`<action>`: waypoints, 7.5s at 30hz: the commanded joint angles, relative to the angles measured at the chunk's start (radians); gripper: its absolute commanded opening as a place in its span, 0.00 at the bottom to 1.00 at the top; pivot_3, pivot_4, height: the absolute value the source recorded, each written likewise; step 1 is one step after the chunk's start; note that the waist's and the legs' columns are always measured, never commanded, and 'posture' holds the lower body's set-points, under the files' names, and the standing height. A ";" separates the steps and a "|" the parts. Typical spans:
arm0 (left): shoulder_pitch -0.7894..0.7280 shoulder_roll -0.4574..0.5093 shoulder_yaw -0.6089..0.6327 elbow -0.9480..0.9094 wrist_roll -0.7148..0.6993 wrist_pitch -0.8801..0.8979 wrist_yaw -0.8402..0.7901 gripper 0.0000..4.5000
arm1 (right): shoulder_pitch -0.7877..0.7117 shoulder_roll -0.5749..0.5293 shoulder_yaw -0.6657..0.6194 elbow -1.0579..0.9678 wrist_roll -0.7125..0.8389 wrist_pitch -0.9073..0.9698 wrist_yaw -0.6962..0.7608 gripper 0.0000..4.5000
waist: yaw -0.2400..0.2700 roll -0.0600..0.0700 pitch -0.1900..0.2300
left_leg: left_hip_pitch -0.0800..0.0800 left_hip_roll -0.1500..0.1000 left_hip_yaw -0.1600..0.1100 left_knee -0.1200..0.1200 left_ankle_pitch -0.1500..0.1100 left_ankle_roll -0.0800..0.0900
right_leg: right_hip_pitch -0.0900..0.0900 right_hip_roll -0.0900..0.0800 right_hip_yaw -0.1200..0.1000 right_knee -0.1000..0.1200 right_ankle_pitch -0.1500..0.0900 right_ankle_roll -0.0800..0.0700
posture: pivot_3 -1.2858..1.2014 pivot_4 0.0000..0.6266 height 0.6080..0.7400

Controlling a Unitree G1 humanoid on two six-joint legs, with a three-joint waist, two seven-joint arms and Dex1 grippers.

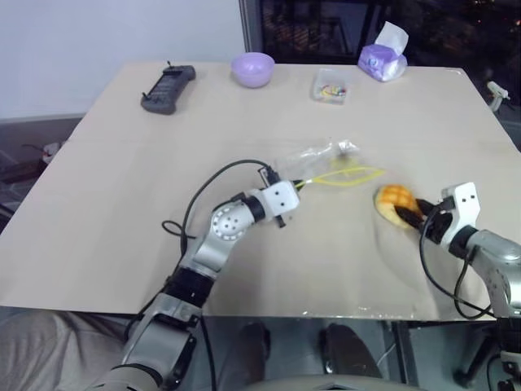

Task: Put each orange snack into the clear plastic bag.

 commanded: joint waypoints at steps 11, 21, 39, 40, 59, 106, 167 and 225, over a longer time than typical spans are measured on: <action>-0.021 0.000 0.000 -0.013 -0.002 -0.020 0.000 0.00 | -0.123 -0.101 -0.002 -0.270 0.239 0.256 0.142 0.04 | 0.000 0.001 0.001 | -0.001 0.000 0.000 0.000 0.000 0.000 | -0.001 0.000 0.000 0.000 0.000 0.000 | 0.52 0.24 1.00; -0.028 -0.002 0.000 -0.011 -0.001 -0.026 0.003 0.00 | -0.197 -0.090 0.097 -0.208 0.211 0.257 0.147 0.04 | 0.007 0.001 0.001 | -0.002 0.000 -0.001 0.000 0.000 0.000 | -0.001 -0.001 -0.001 -0.001 0.000 0.000 | 0.52 0.24 1.00; -0.017 0.002 -0.003 -0.022 0.002 -0.022 0.000 0.00 | -0.163 -0.054 0.068 -0.240 0.323 0.266 0.187 0.04 | 0.005 0.001 0.001 | -0.002 0.000 -0.001 0.000 0.000 0.000 | -0.001 0.000 -0.002 -0.001 0.000 0.000 | 0.52 0.24 1.00; -0.021 0.003 -0.002 -0.018 0.001 -0.022 0.000 0.00 | -0.160 -0.052 0.067 -0.239 0.333 0.269 0.189 0.04 | 0.005 0.001 0.001 | -0.002 0.000 -0.001 0.000 0.000 0.000 | -0.001 0.000 -0.002 -0.001 0.000 0.000 | 0.52 0.24 1.00; -0.029 0.002 -0.005 -0.034 -0.014 -0.042 -0.032 0.00 | -0.240 0.010 0.088 -0.072 0.263 0.272 0.053 0.04 | 0.002 0.001 0.001 | -0.002 0.000 -0.001 0.000 0.000 0.000 | -0.001 0.000 -0.001 -0.001 0.000 0.000 | 0.52 0.24 1.00; -0.102 -0.050 -0.055 0.105 -0.021 -0.178 -0.078 0.00 | -0.242 -0.219 0.128 0.160 -0.020 -0.061 0.262 0.98 | -0.005 0.002 0.001 | -0.001 -0.001 0.001 0.000 0.000 0.000 | -0.001 -0.001 0.001 0.000 0.000 0.000 | 0.52 0.24 1.00; -0.166 -0.079 0.009 0.153 -0.050 -0.191 -0.009 0.00 | -0.422 -0.236 0.247 -0.170 -0.149 -0.147 0.378 0.60 | -0.007 0.003 0.002 | -0.002 0.000 0.000 0.000 0.000 0.000 | -0.002 0.000 0.001 -0.001 0.000 0.000 | 0.52 0.24 1.00; -0.168 -0.028 0.086 0.121 0.006 -0.117 0.171 0.00 | -0.393 -0.182 0.315 -0.067 -0.331 -0.242 0.233 0.05 | 0.001 0.003 0.002 | -0.003 -0.001 -0.001 0.001 0.000 0.000 | -0.002 -0.001 -0.001 -0.001 0.000 0.000 | 0.52 0.24 1.00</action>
